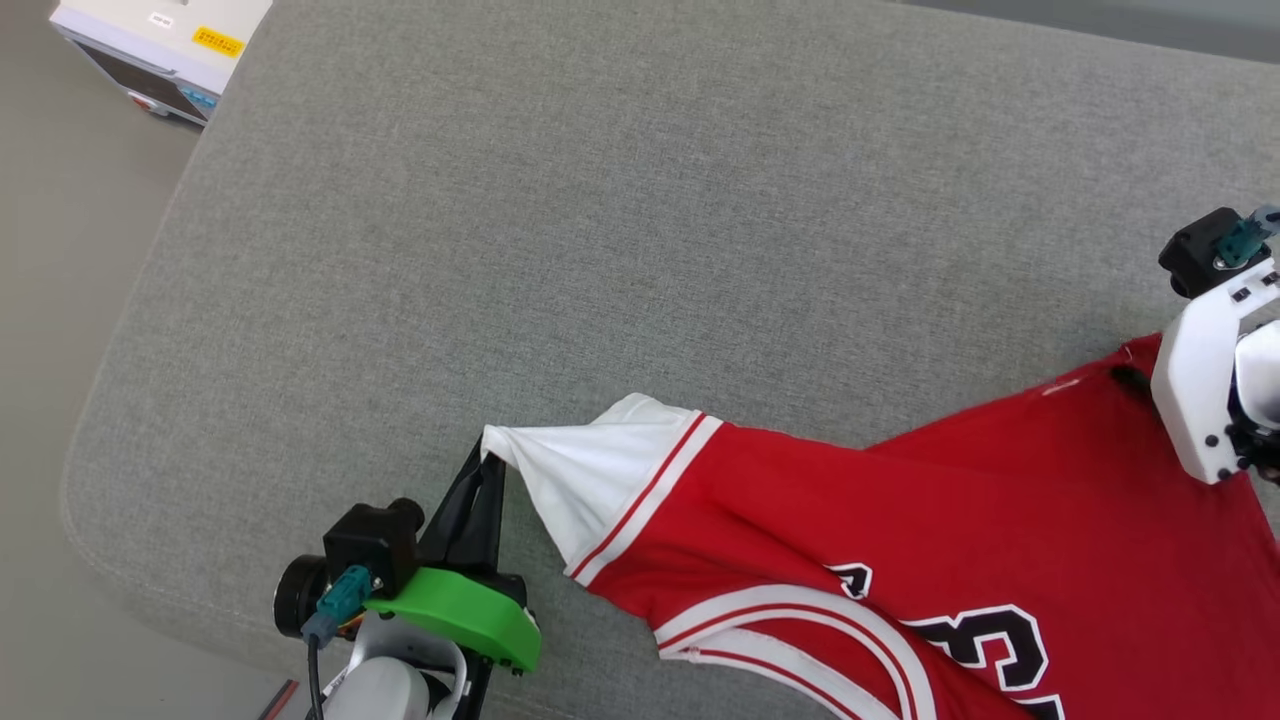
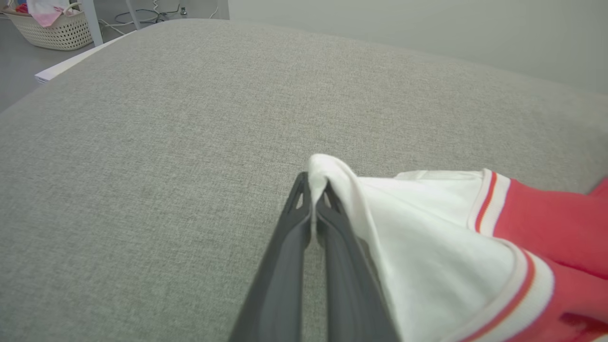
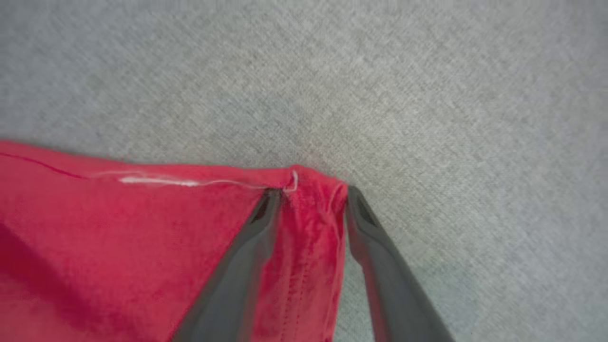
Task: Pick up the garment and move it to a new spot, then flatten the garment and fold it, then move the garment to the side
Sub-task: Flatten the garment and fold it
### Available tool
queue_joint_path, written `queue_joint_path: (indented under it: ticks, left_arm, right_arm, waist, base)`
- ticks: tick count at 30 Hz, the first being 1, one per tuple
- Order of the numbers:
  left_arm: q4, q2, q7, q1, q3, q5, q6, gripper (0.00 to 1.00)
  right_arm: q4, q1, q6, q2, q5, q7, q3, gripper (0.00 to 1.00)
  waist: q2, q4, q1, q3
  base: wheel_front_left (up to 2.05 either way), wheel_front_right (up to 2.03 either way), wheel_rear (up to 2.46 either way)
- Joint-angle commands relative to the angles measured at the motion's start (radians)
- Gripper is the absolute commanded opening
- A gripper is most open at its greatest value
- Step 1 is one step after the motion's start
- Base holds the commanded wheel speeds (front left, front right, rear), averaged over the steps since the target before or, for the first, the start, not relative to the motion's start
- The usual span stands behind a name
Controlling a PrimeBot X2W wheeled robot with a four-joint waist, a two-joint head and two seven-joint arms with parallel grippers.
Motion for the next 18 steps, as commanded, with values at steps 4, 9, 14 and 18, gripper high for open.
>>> queue_joint_path:
  ticks: [4,9,14,18]
  left_arm:
    - [0.002,0.0,-0.006,0.007,0.021,0.022,-0.007,0.0]
    - [-0.004,0.022,-0.006,0.016,0.031,0.041,-0.015,0.0]
    - [-0.022,0.054,-0.006,-0.024,0.032,0.065,-0.023,0.0]
    - [-0.047,0.075,-0.005,-0.084,0.047,0.068,-0.022,0.0]
  right_arm:
    - [0.041,0.007,-0.001,0.036,0.038,-0.102,0.022,0.0]
    - [0.044,-0.003,-0.001,0.026,0.046,-0.225,0.002,0.0]
    - [0.032,0.005,-0.001,0.015,0.047,-0.338,-0.038,0.0]
    - [0.013,0.017,-0.001,0.017,0.044,-0.402,-0.075,0.0]
  waist:
    - [0.0,-0.033,0.0,-0.054]
    - [0.0,-0.062,0.0,-0.112]
    - [0.0,-0.091,0.0,-0.175]
    - [0.0,-0.116,0.0,-0.22]
  base:
    - [0.0,0.0,0.0]
    - [0.0,0.0,0.0]
    - [0.0,0.0,0.0]
    - [0.0,0.0,0.0]
